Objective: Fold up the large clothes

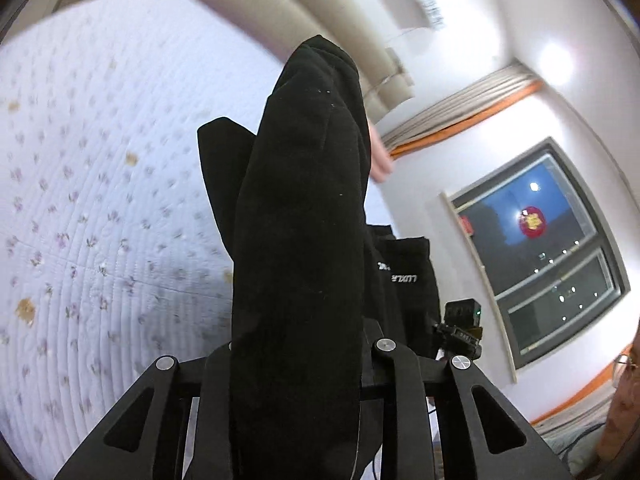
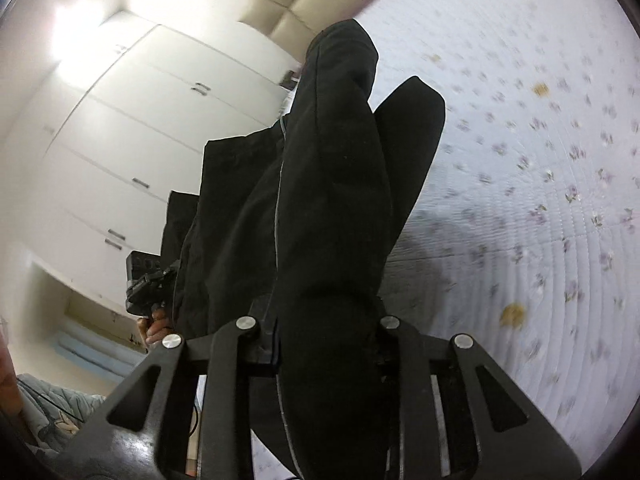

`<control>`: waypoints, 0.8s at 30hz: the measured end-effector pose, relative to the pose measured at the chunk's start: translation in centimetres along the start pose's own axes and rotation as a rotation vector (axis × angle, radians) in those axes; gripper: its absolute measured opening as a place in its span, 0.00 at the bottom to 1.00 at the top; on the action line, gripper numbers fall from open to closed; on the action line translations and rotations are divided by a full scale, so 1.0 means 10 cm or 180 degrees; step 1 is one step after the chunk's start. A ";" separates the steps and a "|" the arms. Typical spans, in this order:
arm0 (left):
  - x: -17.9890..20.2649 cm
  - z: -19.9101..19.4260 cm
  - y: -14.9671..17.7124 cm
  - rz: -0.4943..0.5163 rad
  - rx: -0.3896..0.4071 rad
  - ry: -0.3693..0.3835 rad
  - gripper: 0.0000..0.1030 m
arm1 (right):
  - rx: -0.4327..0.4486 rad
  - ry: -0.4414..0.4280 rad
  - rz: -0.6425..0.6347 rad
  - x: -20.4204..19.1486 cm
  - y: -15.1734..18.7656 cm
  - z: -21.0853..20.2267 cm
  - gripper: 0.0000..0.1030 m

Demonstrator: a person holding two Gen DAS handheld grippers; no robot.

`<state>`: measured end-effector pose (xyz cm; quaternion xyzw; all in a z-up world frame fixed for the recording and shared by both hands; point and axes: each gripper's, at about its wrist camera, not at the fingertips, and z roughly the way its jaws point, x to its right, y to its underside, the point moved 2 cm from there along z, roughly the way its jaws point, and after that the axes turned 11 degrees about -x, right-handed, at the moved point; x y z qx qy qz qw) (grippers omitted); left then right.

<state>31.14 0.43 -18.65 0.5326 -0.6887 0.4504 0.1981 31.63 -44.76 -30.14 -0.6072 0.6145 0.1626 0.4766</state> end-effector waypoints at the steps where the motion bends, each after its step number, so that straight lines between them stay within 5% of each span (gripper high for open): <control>1: 0.10 -0.13 0.06 0.0037 0.0052 0.0034 0.27 | 0.0046 -0.0020 -0.0041 -0.11 0.06 -0.07 0.23; 8: 0.76 -1.05 0.82 0.0350 0.0266 0.0095 0.27 | 0.0251 -0.0021 -0.0304 -1.10 0.70 -0.61 0.23; 13: 0.85 -1.39 1.35 0.0218 0.0222 0.0122 0.27 | 0.0187 0.0114 -0.0267 -1.48 1.21 -0.73 0.23; 19: 0.50 -1.34 1.91 -0.0063 0.0078 0.0069 0.27 | -0.0003 0.0199 0.0067 -1.16 1.65 -0.54 0.23; 24: -0.18 -0.93 2.19 -0.0576 -0.0122 0.0016 0.27 | -0.0152 0.0341 0.0461 -0.55 1.92 -0.23 0.23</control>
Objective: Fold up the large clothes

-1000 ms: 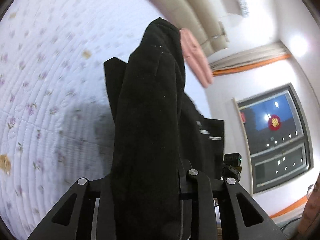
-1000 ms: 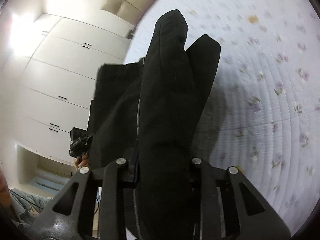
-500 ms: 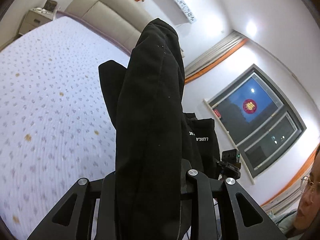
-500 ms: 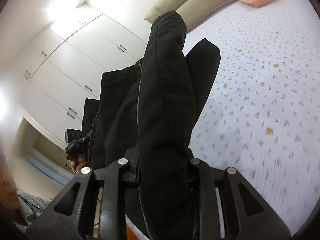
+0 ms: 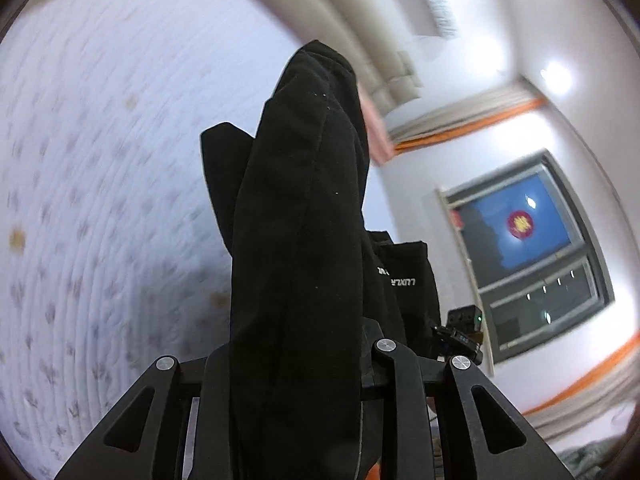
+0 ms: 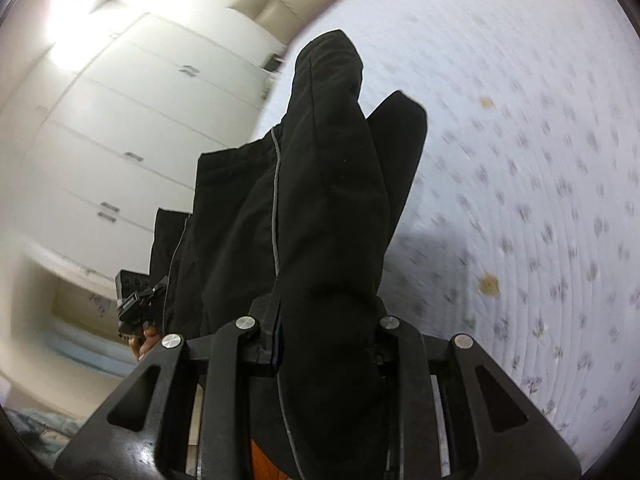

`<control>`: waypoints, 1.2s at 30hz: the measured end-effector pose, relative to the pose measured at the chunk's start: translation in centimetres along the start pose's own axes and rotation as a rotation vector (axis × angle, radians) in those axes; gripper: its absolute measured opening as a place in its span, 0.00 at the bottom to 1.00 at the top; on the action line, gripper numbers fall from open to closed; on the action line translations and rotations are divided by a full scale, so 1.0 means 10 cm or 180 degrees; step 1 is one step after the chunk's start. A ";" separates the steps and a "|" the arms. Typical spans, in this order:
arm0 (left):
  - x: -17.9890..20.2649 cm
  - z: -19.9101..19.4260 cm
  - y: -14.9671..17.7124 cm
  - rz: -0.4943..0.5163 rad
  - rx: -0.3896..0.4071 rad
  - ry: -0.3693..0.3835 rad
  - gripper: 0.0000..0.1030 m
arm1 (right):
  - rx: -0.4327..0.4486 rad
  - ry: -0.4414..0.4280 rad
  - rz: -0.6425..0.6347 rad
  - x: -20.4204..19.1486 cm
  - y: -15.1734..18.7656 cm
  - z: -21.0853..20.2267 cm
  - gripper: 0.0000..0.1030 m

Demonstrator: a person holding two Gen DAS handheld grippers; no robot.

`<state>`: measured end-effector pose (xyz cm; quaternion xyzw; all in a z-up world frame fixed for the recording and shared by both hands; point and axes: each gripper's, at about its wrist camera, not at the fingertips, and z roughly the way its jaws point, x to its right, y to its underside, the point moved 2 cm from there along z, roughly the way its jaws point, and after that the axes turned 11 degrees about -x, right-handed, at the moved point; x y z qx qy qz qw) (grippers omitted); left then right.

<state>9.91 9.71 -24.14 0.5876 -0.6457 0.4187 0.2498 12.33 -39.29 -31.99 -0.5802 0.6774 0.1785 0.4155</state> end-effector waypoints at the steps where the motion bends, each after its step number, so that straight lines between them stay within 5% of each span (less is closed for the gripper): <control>1: -0.19 0.10 0.03 -0.0167 -0.0039 -0.0072 0.27 | -0.0019 0.0045 0.0087 0.14 0.00 0.09 0.23; 3: -0.69 0.25 0.03 -0.0535 -0.0057 -0.0271 0.28 | -0.0042 0.0308 0.0307 0.54 -0.02 0.29 0.23; 4: -0.88 0.27 0.04 -0.0687 -0.0046 -0.0172 0.31 | -0.0016 0.0303 0.0440 0.72 -0.03 0.35 0.24; 6: -1.35 0.29 0.12 -0.1181 0.0012 0.0423 0.33 | 0.0095 0.0029 0.0796 1.10 0.03 0.34 0.26; 8: -1.48 0.27 0.18 -0.1303 0.0043 0.0651 0.34 | 0.0190 -0.0219 0.1004 1.30 0.08 0.29 0.29; 13: -1.21 -0.02 0.11 -0.0935 0.0043 -0.0058 0.42 | 0.0170 0.0158 0.0946 1.33 0.09 0.09 0.34; 20: -0.30 -0.53 -0.06 -0.0092 0.0313 -0.1544 0.42 | 0.0487 0.1578 0.0303 0.64 -0.10 -0.53 0.36; 23: 0.22 -0.36 -0.06 0.0369 0.0317 -0.1649 0.45 | 0.0571 0.1598 -0.0111 0.07 -0.12 -0.51 0.36; 27: 0.59 0.24 -0.02 0.0787 0.0109 -0.1920 0.48 | 0.0293 0.1652 -0.0484 -0.58 -0.31 0.18 0.35; 32: 0.06 0.93 -0.20 0.0508 -0.0170 -0.2509 0.48 | -0.0121 0.1952 -0.0636 -0.58 -0.48 1.18 0.32; 36: -0.27 0.88 -0.20 0.0196 -0.0087 -0.2131 0.48 | -0.0325 0.1949 -0.0328 -0.18 -0.55 1.64 0.33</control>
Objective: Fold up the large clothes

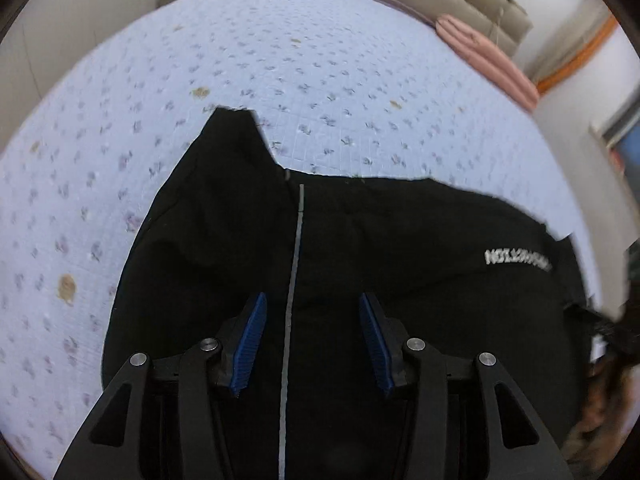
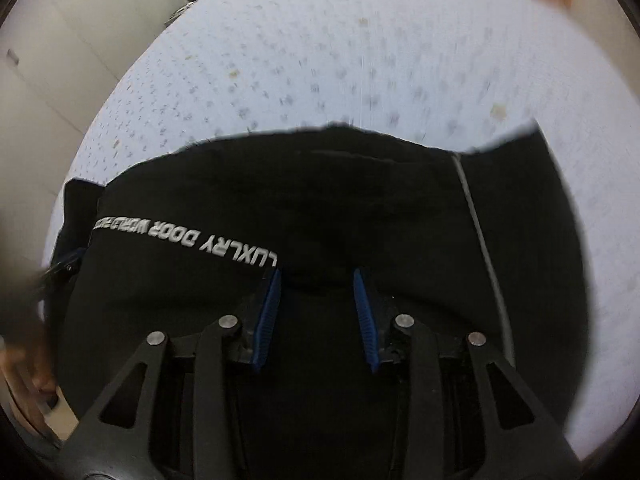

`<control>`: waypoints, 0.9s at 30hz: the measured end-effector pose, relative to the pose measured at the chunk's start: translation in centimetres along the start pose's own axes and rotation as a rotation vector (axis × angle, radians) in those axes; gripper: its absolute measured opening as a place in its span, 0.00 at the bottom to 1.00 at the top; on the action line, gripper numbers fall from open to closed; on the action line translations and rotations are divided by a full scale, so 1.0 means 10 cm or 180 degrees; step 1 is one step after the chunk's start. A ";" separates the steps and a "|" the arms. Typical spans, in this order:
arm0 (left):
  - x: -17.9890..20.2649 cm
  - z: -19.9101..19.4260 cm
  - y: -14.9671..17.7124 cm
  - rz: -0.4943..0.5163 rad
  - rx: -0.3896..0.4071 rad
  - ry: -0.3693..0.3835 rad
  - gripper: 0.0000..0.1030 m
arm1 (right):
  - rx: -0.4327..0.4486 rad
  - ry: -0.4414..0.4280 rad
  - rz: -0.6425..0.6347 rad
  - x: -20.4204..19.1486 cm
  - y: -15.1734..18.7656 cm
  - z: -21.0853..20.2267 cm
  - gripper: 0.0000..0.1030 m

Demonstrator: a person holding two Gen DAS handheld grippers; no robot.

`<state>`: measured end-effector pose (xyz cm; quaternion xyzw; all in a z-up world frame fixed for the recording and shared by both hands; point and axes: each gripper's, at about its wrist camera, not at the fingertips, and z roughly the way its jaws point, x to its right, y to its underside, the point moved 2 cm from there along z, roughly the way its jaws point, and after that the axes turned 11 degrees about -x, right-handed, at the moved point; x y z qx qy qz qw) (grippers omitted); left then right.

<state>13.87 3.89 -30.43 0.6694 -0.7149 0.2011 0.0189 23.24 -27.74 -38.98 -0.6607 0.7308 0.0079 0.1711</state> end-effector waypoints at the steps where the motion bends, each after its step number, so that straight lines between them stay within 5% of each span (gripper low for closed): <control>1: -0.03 -0.02 -0.01 -0.0007 -0.0014 0.0045 0.48 | 0.0020 -0.0025 0.0032 0.03 -0.01 0.04 0.33; 11: 0.31 -0.69 0.38 0.0197 0.0117 -0.0181 0.48 | 0.0218 -0.0101 0.0195 -0.03 0.28 -0.69 0.41; 14: 0.49 -1.02 0.59 0.0376 0.0254 -0.0414 0.48 | 0.0320 -0.0087 0.0250 -0.13 0.44 -0.90 0.56; 19: 0.78 -1.60 0.91 0.0533 0.0541 -0.0792 0.57 | 0.0490 0.0038 0.0261 -0.28 0.90 -1.34 0.58; 27: 1.22 -2.32 1.24 0.0550 0.0963 -0.0616 0.67 | 0.0720 0.0143 0.0317 -0.52 1.24 -1.93 0.64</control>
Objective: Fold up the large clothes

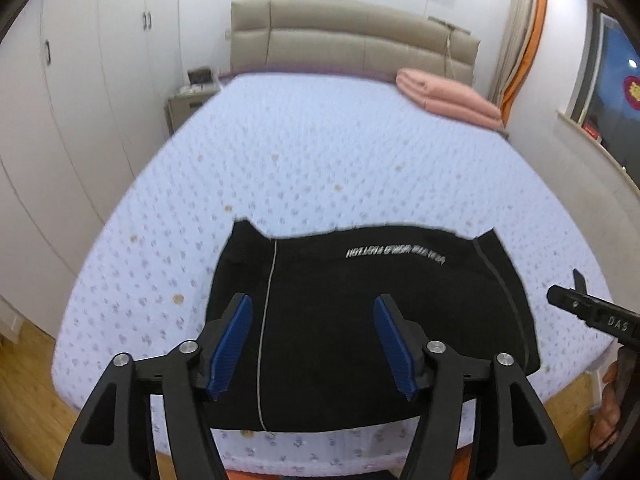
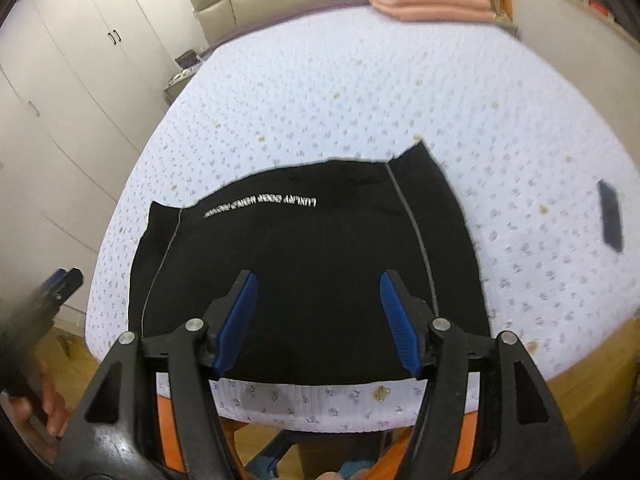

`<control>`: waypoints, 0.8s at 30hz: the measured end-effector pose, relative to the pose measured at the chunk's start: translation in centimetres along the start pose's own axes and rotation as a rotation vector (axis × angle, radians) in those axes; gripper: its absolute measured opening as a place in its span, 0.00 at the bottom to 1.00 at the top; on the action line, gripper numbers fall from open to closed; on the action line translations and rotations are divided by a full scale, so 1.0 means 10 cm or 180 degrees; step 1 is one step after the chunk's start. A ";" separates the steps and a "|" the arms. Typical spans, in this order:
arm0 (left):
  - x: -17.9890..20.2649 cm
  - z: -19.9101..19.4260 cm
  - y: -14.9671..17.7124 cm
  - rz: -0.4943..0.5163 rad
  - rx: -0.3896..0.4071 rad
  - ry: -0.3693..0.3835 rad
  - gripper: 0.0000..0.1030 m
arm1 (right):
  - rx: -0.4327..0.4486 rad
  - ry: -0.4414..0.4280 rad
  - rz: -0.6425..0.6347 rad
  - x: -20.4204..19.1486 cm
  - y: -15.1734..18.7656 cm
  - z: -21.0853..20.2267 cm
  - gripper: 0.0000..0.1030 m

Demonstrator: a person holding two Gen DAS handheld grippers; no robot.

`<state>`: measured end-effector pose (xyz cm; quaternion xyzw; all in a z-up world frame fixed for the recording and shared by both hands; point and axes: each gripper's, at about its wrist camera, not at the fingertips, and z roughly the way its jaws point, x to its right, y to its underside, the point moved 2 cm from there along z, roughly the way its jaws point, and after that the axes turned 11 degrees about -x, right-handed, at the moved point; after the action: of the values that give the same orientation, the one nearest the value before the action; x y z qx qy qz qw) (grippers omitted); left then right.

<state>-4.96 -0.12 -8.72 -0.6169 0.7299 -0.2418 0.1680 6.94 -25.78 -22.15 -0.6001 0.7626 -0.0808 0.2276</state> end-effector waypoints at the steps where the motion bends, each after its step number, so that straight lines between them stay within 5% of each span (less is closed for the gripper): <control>1: 0.04 -0.12 -0.01 0.0016 0.0079 -0.0021 0.70 | 0.0051 0.0037 -0.0019 -0.04 0.02 -0.09 0.71; 4: 0.14 -0.43 -0.03 0.0025 0.0284 -0.0057 0.73 | 0.0282 0.0104 -0.0060 -0.14 0.06 -0.38 0.81; 10: 0.28 -1.06 -0.05 0.0034 0.0660 -0.0065 0.75 | 0.0616 0.0226 -0.0160 -0.31 0.13 -0.85 0.84; 24: 0.54 -1.63 0.05 0.0142 0.0905 -0.0074 0.77 | 0.1026 0.0446 -0.0228 -0.45 0.27 -1.39 0.93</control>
<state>-15.22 -2.99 4.81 -0.5733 0.6998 -0.3317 0.2675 -0.77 -22.86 -9.84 -0.5755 0.7319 -0.2517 0.2641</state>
